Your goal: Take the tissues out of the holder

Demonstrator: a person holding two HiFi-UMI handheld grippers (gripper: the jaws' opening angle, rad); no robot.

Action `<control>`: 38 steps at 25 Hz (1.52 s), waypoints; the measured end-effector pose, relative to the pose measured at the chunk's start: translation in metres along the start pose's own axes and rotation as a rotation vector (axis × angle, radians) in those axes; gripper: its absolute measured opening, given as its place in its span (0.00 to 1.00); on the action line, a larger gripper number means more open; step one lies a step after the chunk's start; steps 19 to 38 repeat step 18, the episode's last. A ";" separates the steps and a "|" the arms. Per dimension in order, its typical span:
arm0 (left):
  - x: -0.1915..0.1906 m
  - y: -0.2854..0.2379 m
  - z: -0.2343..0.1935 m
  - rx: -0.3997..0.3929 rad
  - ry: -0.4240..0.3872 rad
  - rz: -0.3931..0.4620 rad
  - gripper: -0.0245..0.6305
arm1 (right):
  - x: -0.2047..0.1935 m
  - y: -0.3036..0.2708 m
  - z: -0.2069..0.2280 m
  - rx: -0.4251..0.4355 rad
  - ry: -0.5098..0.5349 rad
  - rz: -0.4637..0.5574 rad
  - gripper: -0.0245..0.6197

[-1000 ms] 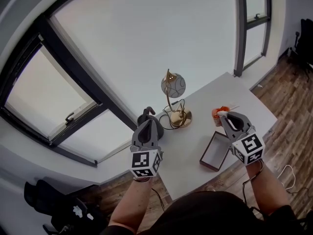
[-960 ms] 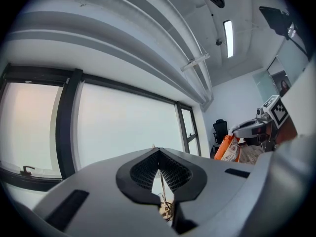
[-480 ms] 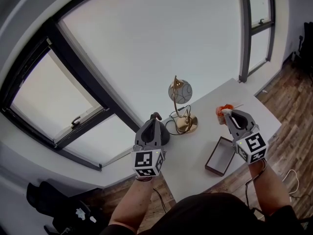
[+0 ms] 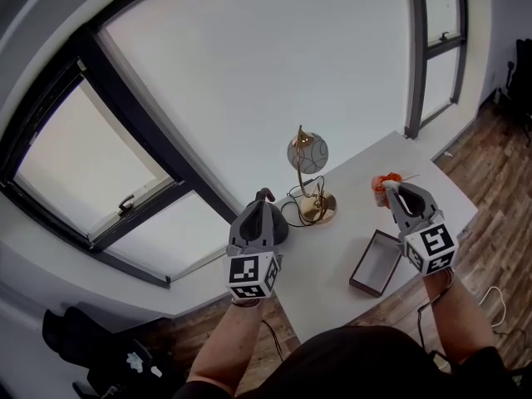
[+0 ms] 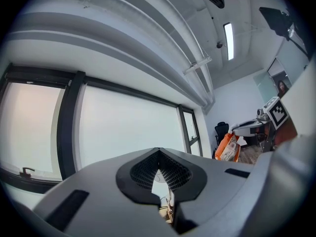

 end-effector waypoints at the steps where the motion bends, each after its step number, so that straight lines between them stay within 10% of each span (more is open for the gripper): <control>1: 0.000 0.000 0.000 -0.002 0.002 0.001 0.04 | 0.001 -0.001 0.000 -0.003 0.004 0.002 0.10; 38: 0.008 0.001 0.000 -0.010 0.000 0.044 0.04 | 0.004 0.001 -0.005 -0.006 0.029 0.006 0.10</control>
Point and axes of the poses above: the fingertips, and each gripper's own axes: y backward along the fingers, z to its right, x out of its top, the point moved 5 cm from there along y, backward along the fingers, and after that the axes turned 6 degrees about -x, right-handed, at the moved point
